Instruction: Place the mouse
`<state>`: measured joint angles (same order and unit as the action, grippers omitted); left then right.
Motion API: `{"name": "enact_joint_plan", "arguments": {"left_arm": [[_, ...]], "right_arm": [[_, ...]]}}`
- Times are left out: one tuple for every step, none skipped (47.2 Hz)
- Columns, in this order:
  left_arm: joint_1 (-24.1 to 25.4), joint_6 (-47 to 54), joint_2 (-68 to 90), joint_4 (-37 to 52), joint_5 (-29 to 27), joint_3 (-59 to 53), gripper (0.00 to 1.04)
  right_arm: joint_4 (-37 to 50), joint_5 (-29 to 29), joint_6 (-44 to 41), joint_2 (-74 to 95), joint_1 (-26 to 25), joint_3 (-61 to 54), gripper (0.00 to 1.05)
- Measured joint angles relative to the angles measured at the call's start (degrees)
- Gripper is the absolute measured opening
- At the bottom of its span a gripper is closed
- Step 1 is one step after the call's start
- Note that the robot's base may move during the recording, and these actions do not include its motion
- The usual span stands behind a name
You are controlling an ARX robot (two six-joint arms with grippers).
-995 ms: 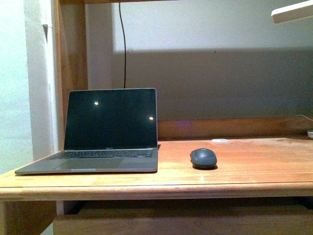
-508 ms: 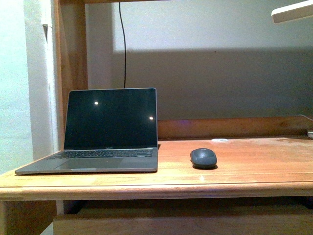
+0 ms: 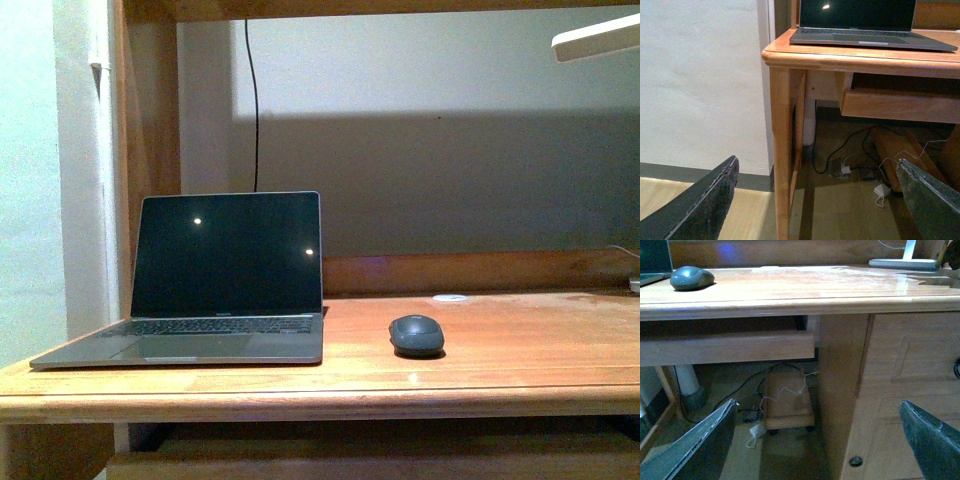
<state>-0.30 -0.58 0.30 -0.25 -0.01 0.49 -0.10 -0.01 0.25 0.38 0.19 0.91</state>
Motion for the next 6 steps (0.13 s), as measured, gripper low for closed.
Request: {"name": "enact_joint_plan", "arguments": {"left_arm": [[0.00, 0.00, 0.00, 0.00, 0.00, 0.00, 0.97], [0.00, 0.00, 0.00, 0.00, 0.00, 0.00, 0.97], [0.00, 0.02, 0.00, 0.00, 0.00, 0.00, 0.97], [0.00, 0.00, 0.00, 0.00, 0.00, 0.00, 0.97], [0.00, 0.00, 0.00, 0.00, 0.00, 0.00, 0.97], [0.00, 0.00, 0.00, 0.00, 0.00, 0.00, 0.97]], "right_arm": [[0.00, -0.02, 0.00, 0.00, 0.00, 0.00, 0.97], [0.00, -0.02, 0.00, 0.00, 0.00, 0.00, 0.97], [0.00, 0.00, 0.00, 0.00, 0.00, 0.00, 0.97], [0.00, 0.00, 0.00, 0.00, 0.00, 0.00, 0.97], [0.00, -0.02, 0.00, 0.00, 0.00, 0.00, 0.97], [0.00, 0.00, 0.00, 0.00, 0.00, 0.00, 0.97]]}}
